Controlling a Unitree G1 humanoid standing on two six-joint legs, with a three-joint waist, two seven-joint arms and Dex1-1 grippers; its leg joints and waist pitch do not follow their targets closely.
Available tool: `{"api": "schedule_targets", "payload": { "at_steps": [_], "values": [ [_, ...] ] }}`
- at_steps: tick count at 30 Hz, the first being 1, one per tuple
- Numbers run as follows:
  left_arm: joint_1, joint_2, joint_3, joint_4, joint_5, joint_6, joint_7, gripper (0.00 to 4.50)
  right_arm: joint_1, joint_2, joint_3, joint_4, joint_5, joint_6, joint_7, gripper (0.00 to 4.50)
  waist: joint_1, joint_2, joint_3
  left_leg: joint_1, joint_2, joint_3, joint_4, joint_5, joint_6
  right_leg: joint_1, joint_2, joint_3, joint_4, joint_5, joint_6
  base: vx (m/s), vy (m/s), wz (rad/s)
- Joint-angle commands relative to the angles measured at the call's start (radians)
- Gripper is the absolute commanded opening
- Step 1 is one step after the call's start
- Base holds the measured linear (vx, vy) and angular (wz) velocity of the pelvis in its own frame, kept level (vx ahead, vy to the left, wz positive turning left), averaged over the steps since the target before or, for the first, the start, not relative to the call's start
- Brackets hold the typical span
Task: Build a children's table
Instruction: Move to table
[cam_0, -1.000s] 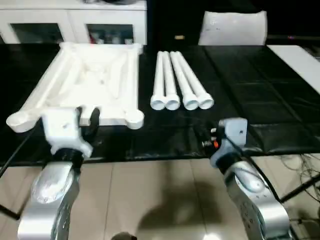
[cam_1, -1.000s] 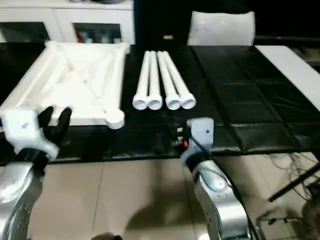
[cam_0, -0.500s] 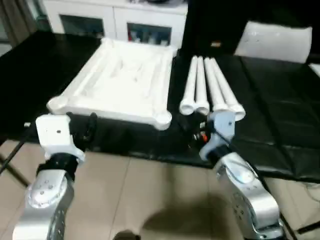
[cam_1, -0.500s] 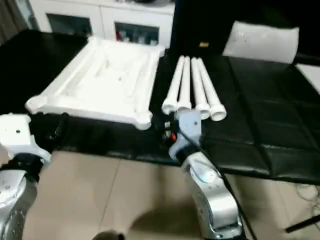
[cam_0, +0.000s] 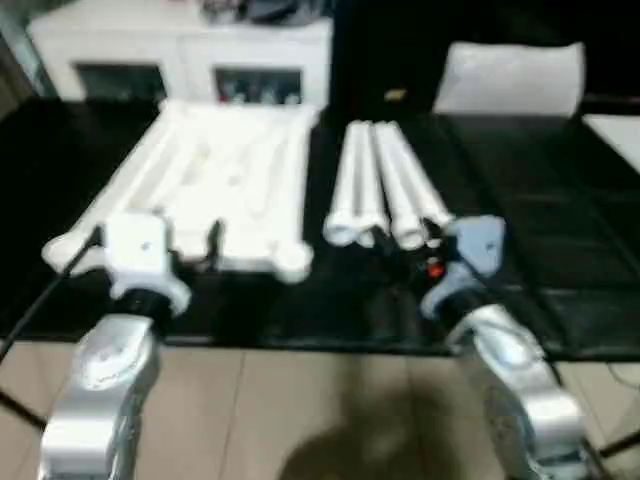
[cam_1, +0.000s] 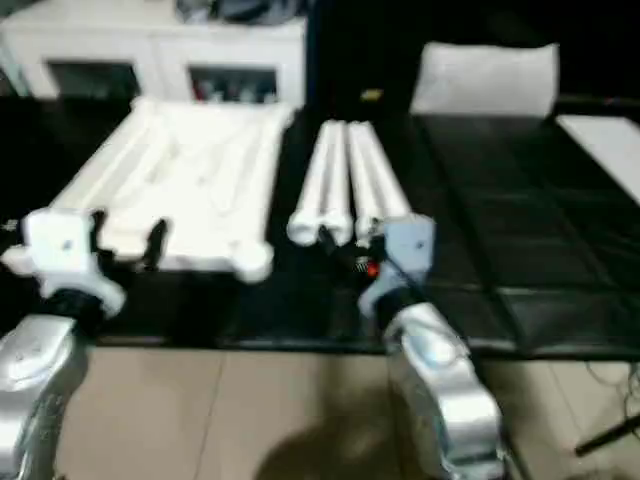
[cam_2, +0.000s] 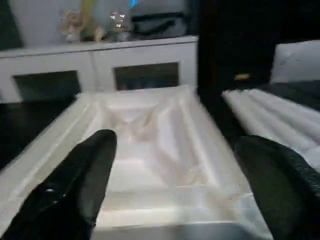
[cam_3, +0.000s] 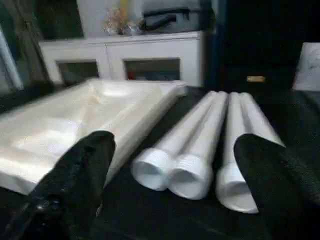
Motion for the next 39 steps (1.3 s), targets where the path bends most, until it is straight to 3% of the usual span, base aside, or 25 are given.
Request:
{"api": "schedule_targets", "payload": {
  "at_steps": [1, 4, 5, 9, 10, 11, 13, 14, 15, 16, 17, 19, 20, 21, 22, 23, 26, 27, 28, 29, 32, 34, 35, 36, 39],
  "values": [
    [-0.010, 0.029, 0.008, 0.000, 0.006, 0.000, -0.016, 4.42, -0.016, -0.011, -0.012, -0.005, 0.005, 0.038, 0.022, 4.44, 0.026, -0.022, -0.021, -0.065, 0.042, -0.030, -0.009, -0.061, 0.003, 0.075, -0.167, 0.130, -0.198, -0.737, -0.085, 0.057, -0.016, -0.07],
    [-0.017, 0.031, 0.014, 0.007, -0.002, -0.004, -0.022, 4.42, -0.004, -0.031, -0.022, -0.014, 0.015, 0.061, 0.039, 4.44, 0.028, 0.033, -0.029, 0.005, 0.067, -0.012, -0.138, -0.107, -0.016, 0.055, -0.064, 0.031, -0.179, -0.530, -0.177, 0.069, 0.026, 0.02],
    [-0.017, 0.031, 0.015, 0.009, -0.002, -0.004, -0.022, 4.42, -0.002, -0.035, -0.017, -0.016, 0.010, 0.063, 0.041, 4.44, -0.006, 0.059, -0.037, 0.069, 0.121, -0.058, -0.191, -0.327, -0.021, 0.019, -0.009, -0.008, -0.113, -0.331, -0.181, 0.086, 0.069, 0.06],
    [-0.011, 0.033, 0.012, 0.006, 0.002, -0.004, -0.029, 4.42, 0.012, -0.043, 0.010, -0.027, 0.007, 0.072, 0.049, 4.44, -0.050, 0.063, -0.047, 0.135, 0.143, -0.116, -0.210, -0.323, 0.120, -0.020, -0.019, -0.023, -0.049, -0.023, -0.146, 0.110, 0.052, 0.04],
    [-0.007, 0.031, 0.012, 0.003, -0.001, -0.005, -0.032, 4.42, 0.015, -0.051, 0.031, -0.030, -0.006, 0.065, 0.054, 4.44, -0.028, 0.032, -0.035, -0.058, 0.010, -0.081, -0.164, -0.126, 0.264, 0.136, -0.077, -0.010, -0.147, 0.041, -0.056, 0.061, 0.064, 0.40],
    [-0.005, 0.036, 0.005, 0.000, -0.002, -0.003, -0.039, 4.42, 0.016, -0.035, 0.032, -0.032, 0.001, 0.064, 0.046, 4.44, -0.005, 0.010, -0.056, -0.126, 0.009, -0.044, -0.052, 0.075, 0.263, 0.209, -0.178, -0.009, -0.207, -0.019, -0.029, 0.061, 0.064, 0.40],
    [-0.005, 0.043, -0.001, -0.002, -0.005, 0.001, -0.047, 4.42, 0.014, -0.022, 0.029, -0.037, 0.008, 0.068, 0.039, 4.44, -0.001, 0.026, -0.059, -0.108, 0.018, -0.047, -0.073, 0.108, 0.227, 0.195, -0.158, -0.045, -0.211, -0.032, -0.014, 0.111, 0.052, 0.63],
    [-0.008, 0.053, -0.012, -0.002, 0.003, 0.000, -0.057, 4.42, 0.011, -0.007, 0.018, -0.040, 0.019, 0.077, 0.032, 4.44, -0.012, 0.056, -0.068, -0.053, 0.015, -0.071, -0.113, 0.181, 0.248, 0.185, -0.073, -0.108, -0.177, -0.001, -0.015, 0.144, 0.031, 0.62],
    [-0.013, 0.065, -0.027, 0.000, 0.009, -0.003, -0.075, 4.42, 0.009, 0.003, 0.008, -0.044, 0.028, 0.085, 0.027, 4.44, -0.086, 0.080, -0.065, 0.164, 0.152, -0.199, -0.159, 0.130, 0.348, -0.021, 0.012, -0.086, -0.015, -0.146, 0.003, 0.216, -0.015, 0.45],
    [-0.013, 0.065, -0.027, 0.000, 0.009, -0.003, -0.075, 4.42, 0.009, 0.003, 0.008, -0.044, 0.028, 0.085, 0.027, 4.44, -0.079, 0.083, -0.081, 0.184, 0.176, -0.220, -0.152, 0.179, 0.418, -0.049, -0.002, -0.066, 0.028, -0.182, 0.023, 0.200, -0.030, 0.22],
    [-0.021, 0.066, -0.035, 0.005, 0.004, -0.001, -0.086, 4.42, 0.009, -0.008, 0.014, -0.047, 0.021, 0.082, 0.029, 4.44, -0.057, 0.085, -0.071, 0.159, 0.171, -0.201, -0.132, 0.326, 0.429, -0.096, -0.015, -0.040, 0.074, -0.140, 0.060, 0.200, -0.030, 0.22],
    [-0.025, 0.065, -0.038, 0.010, 0.004, -0.002, -0.090, 4.42, 0.012, -0.014, 0.017, -0.050, 0.017, 0.079, 0.030, 4.44, -0.041, 0.074, -0.058, 0.118, 0.140, -0.137, -0.160, 0.370, 0.365, -0.109, -0.016, -0.032, 0.089, -0.009, 0.104, 0.110, -0.017, 0.11],
    [-0.031, 0.067, -0.044, 0.017, 0.005, -0.007, -0.097, 4.42, 0.022, -0.017, 0.019, -0.054, 0.013, 0.076, 0.030, 4.44, -0.023, 0.029, -0.037, 0.069, 0.070, -0.067, -0.181, 0.099, 0.285, -0.063, -0.031, 0.003, -0.027, 0.122, 0.024, 0.102, -0.028, 0.07],
    [-0.038, 0.068, -0.047, 0.021, 0.004, -0.007, -0.100, 4.42, 0.028, -0.018, 0.019, -0.060, 0.013, 0.078, 0.030, 4.44, -0.023, 0.003, -0.049, 0.082, 0.029, -0.054, -0.154, 0.000, 0.247, -0.046, -0.054, 0.032, -0.080, 0.125, 0.007, 0.091, -0.079, 0.00],
    [-0.041, 0.068, -0.048, 0.023, 0.004, -0.007, -0.101, 4.42, 0.030, -0.019, 0.018, -0.062, 0.013, 0.079, 0.030, 4.44, 0.017, -0.045, -0.042, 0.009, -0.057, -0.014, -0.011, -0.145, 0.154, 0.046, -0.142, 0.155, -0.186, -0.295, 0.033, 0.070, -0.098, 0.01],
    [-0.043, 0.072, -0.052, 0.024, 0.001, -0.006, -0.107, 4.42, 0.034, -0.015, 0.017, -0.066, 0.011, 0.087, 0.026, 4.44, 0.017, -0.016, -0.054, -0.001, -0.045, -0.032, 0.019, -0.112, 0.111, 0.076, -0.186, 0.183, -0.177, -0.393, -0.042, 0.070, -0.098, 0.01],
    [-0.048, 0.083, -0.059, 0.030, -0.005, -0.004, -0.124, 4.42, 0.039, -0.013, 0.019, -0.083, -0.001, 0.107, 0.014, 4.44, 0.032, 0.011, -0.025, -0.028, -0.020, -0.050, 0.030, -0.060, -0.088, 0.094, -0.094, 0.240, -0.177, -0.435, -0.288, 0.089, -0.033, -0.27],
    [-0.047, 0.083, -0.059, 0.030, -0.007, -0.004, -0.127, 4.42, 0.040, -0.014, 0.021, -0.086, -0.003, 0.108, 0.011, 4.44, 0.030, 0.027, -0.013, -0.002, -0.003, -0.053, -0.026, -0.061, -0.131, 0.059, -0.016, 0.220, -0.183, -0.406, -0.261, 0.076, 0.026, -0.54],
    [-0.045, 0.086, -0.058, 0.031, -0.007, -0.006, -0.134, 4.42, 0.043, -0.012, 0.019, -0.093, 0.005, 0.112, 0.009, 4.44, 0.021, 0.072, -0.022, -0.022, 0.022, -0.066, -0.123, -0.032, -0.075, 0.076, -0.015, 0.123, -0.157, -0.351, -0.235, 0.088, 0.107, -0.33],
    [-0.048, 0.088, -0.058, 0.037, -0.016, -0.004, -0.148, 4.42, 0.048, -0.015, 0.018, -0.104, 0.005, 0.108, 0.006, 4.44, -0.017, 0.091, -0.018, 0.078, 0.107, -0.138, -0.183, -0.250, -0.030, -0.029, 0.031, 0.063, -0.076, -0.329, -0.172, 0.088, 0.107, -0.33],
    [-0.063, 0.102, -0.058, 0.057, -0.033, 0.010, -0.182, 4.42, 0.059, -0.034, 0.018, -0.113, 0.001, 0.120, 0.009, 4.44, -0.069, 0.097, -0.040, 0.152, 0.134, -0.196, -0.195, -0.218, 0.143, -0.078, -0.003, -0.001, 0.016, -0.005, -0.072, 0.114, 0.076, 0.04],
    [-0.060, 0.127, -0.056, 0.076, -0.052, -0.024, -0.233, 4.42, 0.071, -0.054, 0.039, -0.110, -0.020, 0.086, 0.027, 4.44, -0.060, 0.074, -0.036, 0.116, 0.092, -0.159, -0.137, 0.166, 0.268, -0.090, -0.045, 0.013, -0.018, 0.146, -0.022, 0.097, 0.025, 0.08],
    [-0.058, 0.140, -0.059, 0.077, -0.062, -0.014, -0.255, 4.42, 0.070, -0.062, 0.038, -0.107, -0.024, 0.072, 0.037, 4.44, -0.032, 0.049, -0.059, 0.003, -0.012, -0.075, -0.054, 0.385, 0.160, 0.018, -0.105, 0.076, -0.062, 0.499, -0.091, 0.099, 0.004, 0.09],
    [-0.055, 0.167, -0.071, 0.075, -0.066, -0.009, -0.291, 4.42, 0.066, -0.069, 0.034, -0.114, 0.003, 0.086, 0.067, 4.44, -0.035, 0.021, -0.065, -0.042, -0.014, -0.070, -0.052, 0.386, 0.121, 0.057, -0.116, 0.094, -0.058, 0.648, -0.102, 0.084, -0.035, 0.05],
    [-0.044, 0.243, -0.099, 0.067, -0.083, 0.007, -0.394, 4.42, 0.045, -0.104, 0.030, -0.129, 0.025, 0.113, 0.117, 4.44, -0.019, 0.019, -0.071, -0.042, 0.007, -0.062, -0.088, 0.355, -0.012, 0.067, -0.076, 0.065, -0.030, 0.972, -0.107, 0.000, 0.000, 0.00]
  ]
}}
